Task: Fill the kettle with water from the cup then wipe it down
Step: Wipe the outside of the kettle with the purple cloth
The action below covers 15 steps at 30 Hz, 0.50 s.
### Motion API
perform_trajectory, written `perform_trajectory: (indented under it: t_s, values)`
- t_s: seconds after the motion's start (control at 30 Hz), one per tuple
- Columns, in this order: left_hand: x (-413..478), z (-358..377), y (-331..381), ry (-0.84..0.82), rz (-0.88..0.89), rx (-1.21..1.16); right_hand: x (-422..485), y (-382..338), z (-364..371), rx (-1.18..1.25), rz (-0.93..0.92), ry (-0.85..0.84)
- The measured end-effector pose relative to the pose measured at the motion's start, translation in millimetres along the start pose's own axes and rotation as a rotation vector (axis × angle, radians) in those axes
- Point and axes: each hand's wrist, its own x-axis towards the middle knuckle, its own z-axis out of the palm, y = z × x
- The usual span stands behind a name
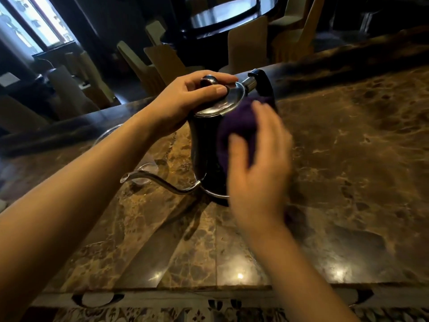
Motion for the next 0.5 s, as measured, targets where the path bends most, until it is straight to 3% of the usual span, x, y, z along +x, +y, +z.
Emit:
perform_trajectory:
  t_s: [0.17, 0.5]
  values:
    - [0, -6, -4, -0.04, 0.028, -0.006, -11, 1, 38, -0.202, 0.035, -0.046]
    - [1, -19, -2, -0.198, 0.083, 0.104, -58, 36, 14, -0.356, 0.163, -0.125]
